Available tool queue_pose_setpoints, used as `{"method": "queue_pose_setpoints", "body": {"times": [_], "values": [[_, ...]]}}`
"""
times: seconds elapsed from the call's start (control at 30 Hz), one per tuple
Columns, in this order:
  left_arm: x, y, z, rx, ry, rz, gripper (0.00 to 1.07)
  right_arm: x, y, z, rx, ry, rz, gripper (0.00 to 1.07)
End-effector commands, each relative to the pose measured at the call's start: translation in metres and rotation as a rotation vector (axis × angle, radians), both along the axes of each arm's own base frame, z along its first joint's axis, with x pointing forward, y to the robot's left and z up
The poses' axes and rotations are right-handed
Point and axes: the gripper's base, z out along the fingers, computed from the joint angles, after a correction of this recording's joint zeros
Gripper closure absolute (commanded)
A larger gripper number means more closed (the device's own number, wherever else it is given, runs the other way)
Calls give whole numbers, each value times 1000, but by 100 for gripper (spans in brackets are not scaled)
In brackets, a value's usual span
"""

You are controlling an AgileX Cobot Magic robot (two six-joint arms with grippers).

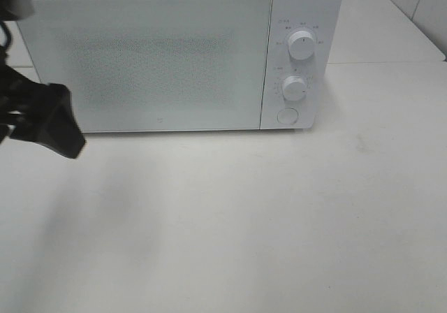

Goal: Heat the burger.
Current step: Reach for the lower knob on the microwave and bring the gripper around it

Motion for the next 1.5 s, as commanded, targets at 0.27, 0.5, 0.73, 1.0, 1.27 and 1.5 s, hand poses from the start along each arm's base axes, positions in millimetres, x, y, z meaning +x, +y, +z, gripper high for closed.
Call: {"method": "queue_pose_setpoints", "body": {"times": [0.27,0.5,0.73,1.0,1.27,1.5], "values": [[-36,80,44,0,-49,280,7,-3,0,0,-4,-34,-4,31],[-66,85,51,-13,-121,301,7,-3,0,0,-4,-34,-4,31],[-112,86,16,-12,-93,317,7,-3,0,0,-4,-34,-4,31],[-148,88,-12,-13,-108,317,7,-3,0,0,-4,-34,-4,31],[-168,90,-9,-35,-310,324,7,-3,0,0,-4,-34,-4,31],[-196,93,-1,-54,-500,344,7,-3,0,0,-4,-34,-4,31]]}}
